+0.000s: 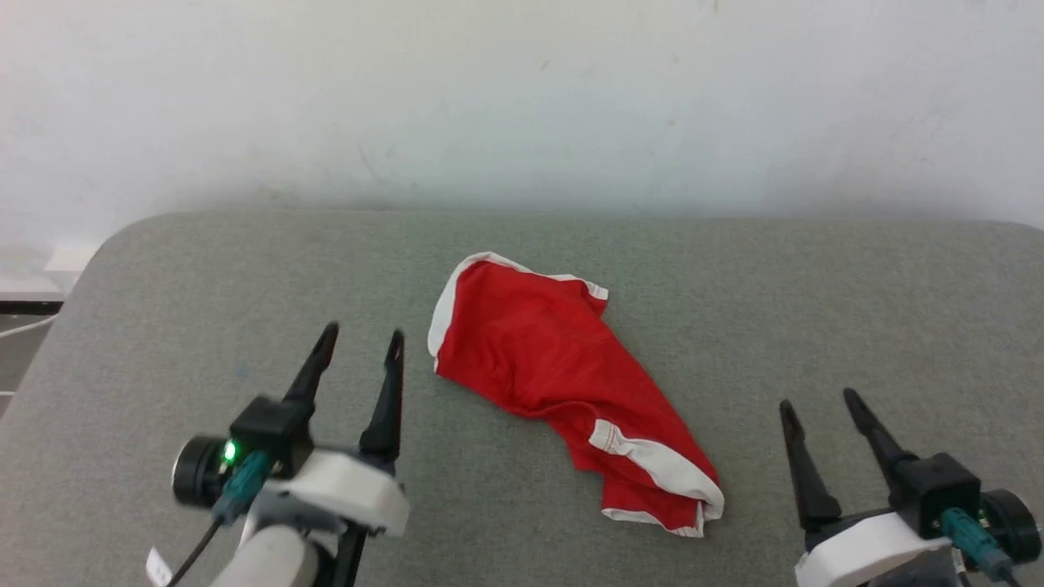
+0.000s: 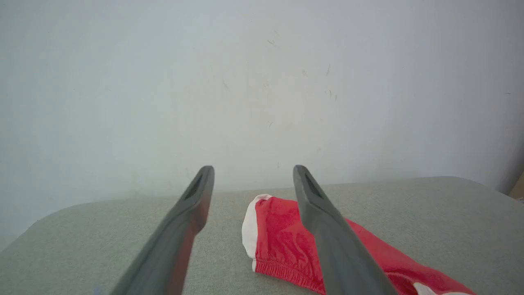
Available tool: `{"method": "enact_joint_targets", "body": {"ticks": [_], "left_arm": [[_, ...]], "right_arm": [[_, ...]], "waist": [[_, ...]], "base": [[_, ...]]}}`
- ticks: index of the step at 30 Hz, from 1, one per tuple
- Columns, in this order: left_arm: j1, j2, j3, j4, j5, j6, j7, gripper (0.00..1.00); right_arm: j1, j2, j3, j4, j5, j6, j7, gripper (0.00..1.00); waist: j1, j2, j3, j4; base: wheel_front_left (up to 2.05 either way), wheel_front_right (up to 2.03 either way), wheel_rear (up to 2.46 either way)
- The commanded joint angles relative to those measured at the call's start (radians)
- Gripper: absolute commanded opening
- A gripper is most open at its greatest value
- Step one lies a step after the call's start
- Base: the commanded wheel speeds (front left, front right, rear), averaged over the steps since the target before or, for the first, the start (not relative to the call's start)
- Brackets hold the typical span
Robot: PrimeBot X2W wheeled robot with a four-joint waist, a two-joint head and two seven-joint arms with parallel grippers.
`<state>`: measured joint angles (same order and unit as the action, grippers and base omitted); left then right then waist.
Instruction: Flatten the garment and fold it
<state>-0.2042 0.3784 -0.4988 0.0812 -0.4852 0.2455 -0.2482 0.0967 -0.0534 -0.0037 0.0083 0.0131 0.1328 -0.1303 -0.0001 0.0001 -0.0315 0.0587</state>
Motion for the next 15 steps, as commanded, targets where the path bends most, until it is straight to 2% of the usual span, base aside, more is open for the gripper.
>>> {"method": "enact_joint_targets", "body": {"ticks": [1, 4, 7, 11, 15], "left_arm": [[0.024, 0.004, 0.006, -0.008, 0.002, 0.004, -0.007, 1.0], [0.101, -0.007, 0.042, -0.036, 0.005, 0.022, -0.012, 1.0], [0.156, -0.033, 0.084, -0.064, 0.021, 0.027, -0.013, 1.0], [0.182, -0.073, 0.117, -0.077, 0.048, -0.004, -0.013, 1.0], [0.174, -0.104, 0.134, -0.065, 0.074, -0.039, -0.013, 1.0]], "right_arm": [[0.014, 0.003, 0.006, 0.002, 0.009, -0.002, 0.006, 1.0], [0.025, 0.0, 0.041, 0.011, 0.027, -0.002, 0.026, 1.0], [0.041, -0.027, 0.103, 0.029, 0.076, -0.002, 0.103, 1.0], [0.053, -0.068, 0.14, 0.048, 0.154, -0.002, 0.251, 1.0], [0.046, -0.073, 0.107, 0.071, 0.211, -0.002, 0.358, 1.0]], "waist": [[0.0001, -0.0001, -0.004, 0.012], [0.0001, -0.0001, 0.0, 0.028], [0.0001, -0.0001, 0.009, 0.051], [0.0001, -0.0001, 0.025, 0.087], [0.0001, -0.0001, 0.042, 0.119]], "base": [[0.0, 0.0, 0.0], [0.0, 0.0, 0.0], [0.0, 0.0, 0.0], [0.0, 0.0, 0.0], [0.0, 0.0, 0.0]]}}
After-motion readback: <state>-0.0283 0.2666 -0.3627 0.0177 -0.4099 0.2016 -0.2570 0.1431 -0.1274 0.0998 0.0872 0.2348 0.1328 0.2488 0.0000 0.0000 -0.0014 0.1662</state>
